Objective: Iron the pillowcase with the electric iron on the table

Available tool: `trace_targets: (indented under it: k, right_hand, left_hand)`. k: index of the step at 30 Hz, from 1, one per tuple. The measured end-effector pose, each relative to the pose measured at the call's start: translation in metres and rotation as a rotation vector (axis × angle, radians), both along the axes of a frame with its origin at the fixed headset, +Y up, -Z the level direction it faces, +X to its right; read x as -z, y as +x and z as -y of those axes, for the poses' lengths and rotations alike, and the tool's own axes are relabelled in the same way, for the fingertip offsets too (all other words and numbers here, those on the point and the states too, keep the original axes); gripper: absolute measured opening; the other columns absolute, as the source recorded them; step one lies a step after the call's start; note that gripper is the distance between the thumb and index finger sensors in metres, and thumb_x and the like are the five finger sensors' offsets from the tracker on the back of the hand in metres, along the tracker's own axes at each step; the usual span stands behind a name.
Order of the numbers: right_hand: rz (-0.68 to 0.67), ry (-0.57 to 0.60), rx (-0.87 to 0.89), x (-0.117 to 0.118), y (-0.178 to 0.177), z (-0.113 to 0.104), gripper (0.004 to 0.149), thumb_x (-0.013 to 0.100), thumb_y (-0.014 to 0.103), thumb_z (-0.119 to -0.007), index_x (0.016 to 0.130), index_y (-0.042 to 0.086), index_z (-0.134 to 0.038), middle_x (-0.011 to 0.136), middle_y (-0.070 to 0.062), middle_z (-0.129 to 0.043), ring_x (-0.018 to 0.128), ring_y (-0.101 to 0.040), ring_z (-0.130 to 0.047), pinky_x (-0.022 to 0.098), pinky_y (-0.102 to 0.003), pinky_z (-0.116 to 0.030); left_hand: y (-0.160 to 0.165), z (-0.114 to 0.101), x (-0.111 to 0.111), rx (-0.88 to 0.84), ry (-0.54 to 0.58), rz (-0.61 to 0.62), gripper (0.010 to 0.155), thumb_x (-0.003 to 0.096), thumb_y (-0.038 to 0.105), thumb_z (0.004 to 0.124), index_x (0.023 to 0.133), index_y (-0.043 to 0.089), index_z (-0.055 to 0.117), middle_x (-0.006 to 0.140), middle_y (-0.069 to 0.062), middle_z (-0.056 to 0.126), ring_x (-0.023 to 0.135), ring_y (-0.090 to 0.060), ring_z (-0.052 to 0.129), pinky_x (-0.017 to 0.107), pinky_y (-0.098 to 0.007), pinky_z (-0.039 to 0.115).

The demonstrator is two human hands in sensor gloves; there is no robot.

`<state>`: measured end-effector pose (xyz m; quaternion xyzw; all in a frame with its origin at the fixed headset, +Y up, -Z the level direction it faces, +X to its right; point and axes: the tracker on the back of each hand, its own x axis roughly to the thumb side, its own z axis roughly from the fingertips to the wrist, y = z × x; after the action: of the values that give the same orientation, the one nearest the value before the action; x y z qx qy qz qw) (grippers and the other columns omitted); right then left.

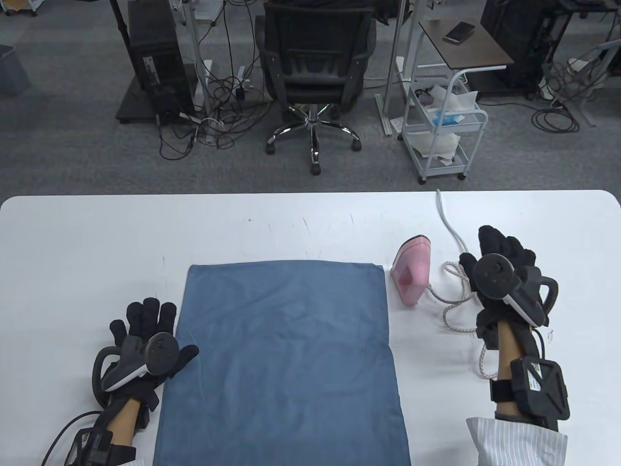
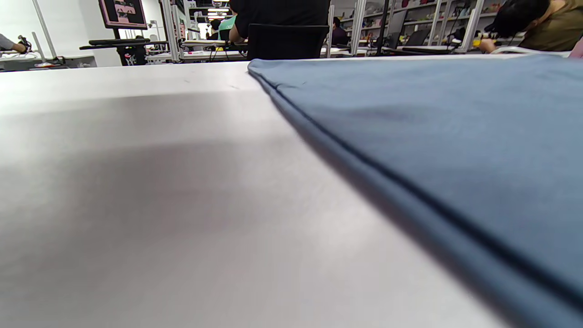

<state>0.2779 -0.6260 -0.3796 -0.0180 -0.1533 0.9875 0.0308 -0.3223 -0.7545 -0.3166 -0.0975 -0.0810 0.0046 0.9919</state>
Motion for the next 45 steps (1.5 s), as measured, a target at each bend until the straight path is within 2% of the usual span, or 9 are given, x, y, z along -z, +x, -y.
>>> trace_targets:
  k: [5,12,16,21,30,36,40,45]
  right_hand:
    - [-0.045,-0.032,-0.105,-0.031,-0.028,-0.007,0.074,0.058,0.049,-0.052,0.115,0.006,-0.035,0.12,-0.025,-0.049,0.101,-0.059,-0.043,0.068,-0.076,-0.037]
    - [-0.118,0.02,-0.176,-0.072,-0.074,-0.01,0.077,0.058,0.053,-0.045,0.117,0.005,-0.032,0.122,-0.029,-0.044,0.101,-0.064,-0.037,0.067,-0.078,-0.033]
    - [-0.165,0.054,-0.182,-0.089,-0.099,-0.004,0.079,0.058,0.055,-0.043,0.118,0.005,-0.03,0.123,-0.031,-0.039,0.101,-0.065,-0.033,0.065,-0.079,-0.031]
    - [-0.243,0.08,-0.192,-0.105,-0.125,0.009,0.08,0.058,0.055,-0.041,0.118,0.005,-0.026,0.123,-0.033,-0.033,0.1,-0.067,-0.027,0.064,-0.08,-0.027]
    - [-0.308,0.072,-0.272,-0.111,-0.145,0.045,0.081,0.058,0.056,-0.038,0.117,0.004,-0.021,0.123,-0.034,-0.026,0.099,-0.068,-0.023,0.064,-0.08,-0.026]
    - [-0.324,-0.003,-0.3,-0.108,-0.145,0.072,0.082,0.057,0.057,-0.036,0.117,0.004,-0.018,0.122,-0.034,-0.022,0.099,-0.068,-0.021,0.062,-0.081,-0.025]
    - [-0.318,-0.05,-0.324,-0.107,-0.142,0.081,0.082,0.057,0.057,-0.035,0.117,0.003,-0.018,0.122,-0.035,-0.021,0.098,-0.069,-0.021,0.062,-0.082,-0.025]
    - [-0.318,-0.051,-0.313,-0.106,-0.141,0.082,0.082,0.057,0.057,-0.035,0.117,0.003,-0.018,0.122,-0.035,-0.022,0.098,-0.069,-0.021,0.062,-0.081,-0.025]
  left_hand:
    - [0.01,-0.013,0.001,-0.002,0.027,0.021,0.097,0.051,0.07,0.036,0.113,0.01,-0.007,0.112,-0.028,-0.018,0.1,-0.06,-0.009,0.066,-0.079,0.01]
    - [0.034,-0.037,-0.003,0.038,0.094,0.048,0.094,0.0509,0.071,0.036,0.114,0.014,-0.005,0.113,-0.026,-0.018,0.101,-0.059,-0.008,0.066,-0.081,0.012]
    - [0.046,-0.047,-0.012,0.047,0.148,0.055,0.093,0.0507,0.071,0.036,0.115,0.017,-0.003,0.114,-0.026,-0.014,0.102,-0.06,-0.008,0.065,-0.083,0.013]
    - [0.053,-0.048,-0.022,0.043,0.199,0.061,0.094,0.0502,0.071,0.035,0.116,0.017,-0.003,0.114,-0.025,-0.014,0.102,-0.06,-0.007,0.065,-0.083,0.014]
    - [0.05,-0.03,-0.031,0.038,0.208,0.068,0.094,0.0502,0.071,0.035,0.115,0.015,-0.004,0.114,-0.026,-0.014,0.101,-0.06,-0.008,0.065,-0.083,0.013]
    - [0.048,-0.016,-0.037,0.081,0.193,0.073,0.094,0.0499,0.071,0.035,0.115,0.015,-0.004,0.114,-0.026,-0.014,0.101,-0.059,-0.008,0.065,-0.082,0.012]
    - [0.044,-0.012,-0.038,0.075,0.176,0.057,0.095,0.0498,0.071,0.035,0.115,0.015,-0.005,0.114,-0.026,-0.014,0.101,-0.059,-0.008,0.065,-0.082,0.012]
    - [0.044,-0.012,-0.037,0.085,0.174,0.056,0.095,0.0498,0.071,0.035,0.115,0.014,-0.004,0.114,-0.026,-0.014,0.101,-0.059,-0.008,0.065,-0.082,0.012]
